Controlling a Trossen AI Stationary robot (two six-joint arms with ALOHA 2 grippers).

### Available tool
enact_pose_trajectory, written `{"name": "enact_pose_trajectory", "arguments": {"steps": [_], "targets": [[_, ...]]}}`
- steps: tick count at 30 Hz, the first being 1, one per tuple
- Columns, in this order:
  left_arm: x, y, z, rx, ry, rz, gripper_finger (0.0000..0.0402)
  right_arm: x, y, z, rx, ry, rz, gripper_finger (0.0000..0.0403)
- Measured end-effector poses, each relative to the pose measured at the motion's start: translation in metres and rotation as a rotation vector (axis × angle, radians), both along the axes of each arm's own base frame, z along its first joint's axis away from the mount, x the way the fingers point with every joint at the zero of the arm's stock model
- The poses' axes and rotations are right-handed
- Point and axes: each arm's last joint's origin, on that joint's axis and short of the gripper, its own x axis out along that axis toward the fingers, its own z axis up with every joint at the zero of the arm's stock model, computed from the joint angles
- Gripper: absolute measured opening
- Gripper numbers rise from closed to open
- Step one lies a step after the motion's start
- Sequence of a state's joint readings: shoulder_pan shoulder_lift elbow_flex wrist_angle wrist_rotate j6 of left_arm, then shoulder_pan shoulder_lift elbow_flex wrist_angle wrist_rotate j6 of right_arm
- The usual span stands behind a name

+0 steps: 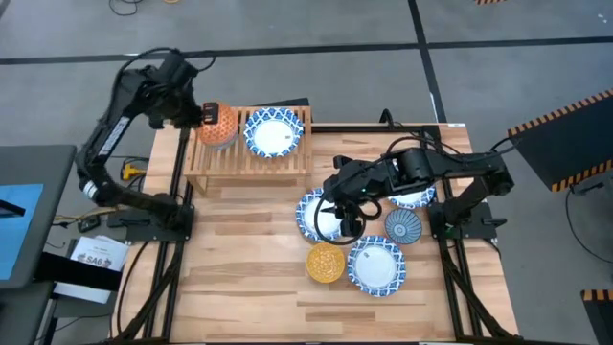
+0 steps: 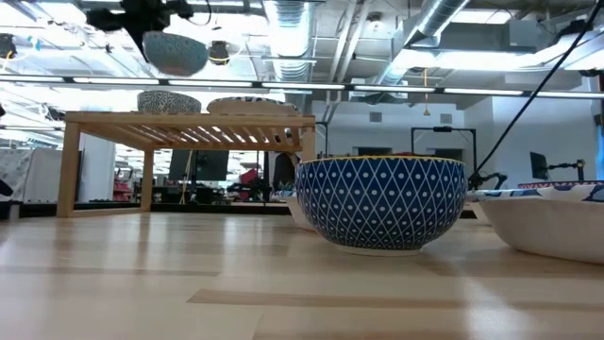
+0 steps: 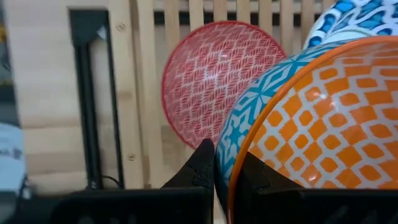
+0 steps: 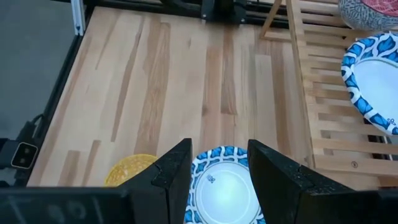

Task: Place and stack bowls onto a shelf
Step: Stack the small orange bowl on top of the small red bowl on the shelf

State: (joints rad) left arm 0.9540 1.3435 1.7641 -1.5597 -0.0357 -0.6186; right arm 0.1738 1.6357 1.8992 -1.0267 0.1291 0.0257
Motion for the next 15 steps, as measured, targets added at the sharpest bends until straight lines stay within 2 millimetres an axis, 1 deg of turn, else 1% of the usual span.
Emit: {"name": "enact_pose_trajectory", "arguments": {"steps": [4, 7, 12, 15], "targets": [[-0.003, 0.022, -0.01, -0.063, 0.0, 0.046, 0.0, 0.0, 0.001, 0.0, 0.001, -0.002, 0.002, 0.018], [-0.006, 0.032, -0.014, -0.078, 0.003, 0.078, 0.0, 0.0, 0.001, 0.0, 0.007, -0.002, -0.003, 0.018], [-0.007, 0.038, -0.015, -0.064, -0.036, 0.095, 0.0, 0.0, 0.001, 0.0, 0.021, -0.003, -0.018, 0.018], [-0.008, 0.032, -0.025, -0.094, -0.077, 0.09, 0.0, 0.001, 0.001, 0.001, 0.027, -0.017, -0.021, 0.018]]}}
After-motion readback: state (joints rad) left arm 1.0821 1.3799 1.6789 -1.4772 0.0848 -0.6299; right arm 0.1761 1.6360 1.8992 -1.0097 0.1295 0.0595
